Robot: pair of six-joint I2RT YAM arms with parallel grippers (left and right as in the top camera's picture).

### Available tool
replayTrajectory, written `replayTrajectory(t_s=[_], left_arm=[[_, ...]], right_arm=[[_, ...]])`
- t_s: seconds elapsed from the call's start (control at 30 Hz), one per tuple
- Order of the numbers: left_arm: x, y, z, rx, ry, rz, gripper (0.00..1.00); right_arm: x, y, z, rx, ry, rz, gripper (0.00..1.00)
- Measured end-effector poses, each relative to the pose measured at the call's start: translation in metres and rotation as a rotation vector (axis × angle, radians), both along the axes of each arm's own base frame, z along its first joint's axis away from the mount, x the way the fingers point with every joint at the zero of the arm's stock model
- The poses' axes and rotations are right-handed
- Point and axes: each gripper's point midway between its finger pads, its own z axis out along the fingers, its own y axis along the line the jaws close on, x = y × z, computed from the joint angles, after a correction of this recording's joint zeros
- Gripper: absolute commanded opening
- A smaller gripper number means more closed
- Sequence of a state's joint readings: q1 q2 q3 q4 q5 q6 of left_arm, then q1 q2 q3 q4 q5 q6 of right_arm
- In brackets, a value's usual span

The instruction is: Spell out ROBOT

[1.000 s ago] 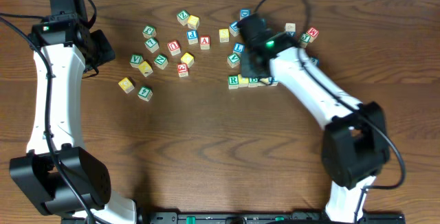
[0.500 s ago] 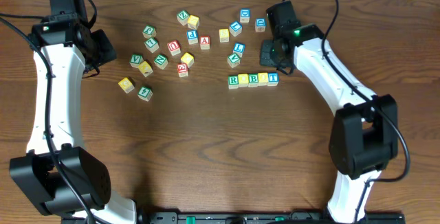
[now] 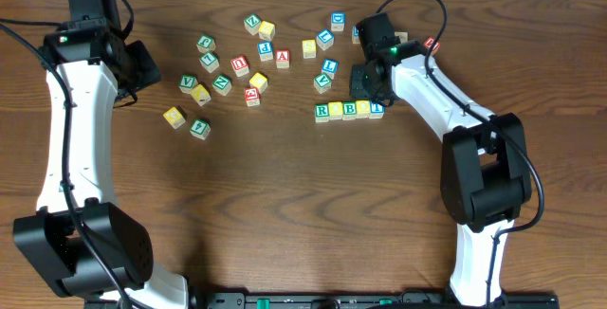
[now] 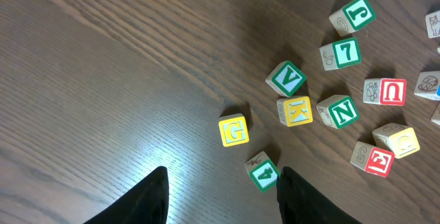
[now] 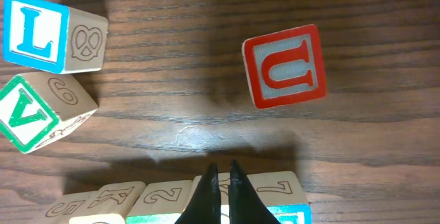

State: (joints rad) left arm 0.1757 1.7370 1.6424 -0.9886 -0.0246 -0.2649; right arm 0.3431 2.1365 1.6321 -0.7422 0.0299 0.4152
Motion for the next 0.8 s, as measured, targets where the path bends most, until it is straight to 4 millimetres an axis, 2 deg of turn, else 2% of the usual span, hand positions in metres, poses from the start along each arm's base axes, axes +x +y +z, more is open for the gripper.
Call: replayTrajectory(t_s=[0.43, 0.8], left_arm=[[0.000, 0.000, 0.000, 0.000, 0.000, 0.000, 0.50], [0.000, 0.000, 0.000, 0.000, 0.000, 0.000, 0.50]], right_arm=[[0.000, 0.014, -0.003, 0.018, -0.022, 0.024, 0.01], [-0.006, 0.011, -0.013, 0.016, -0.008, 0.013, 0.02]])
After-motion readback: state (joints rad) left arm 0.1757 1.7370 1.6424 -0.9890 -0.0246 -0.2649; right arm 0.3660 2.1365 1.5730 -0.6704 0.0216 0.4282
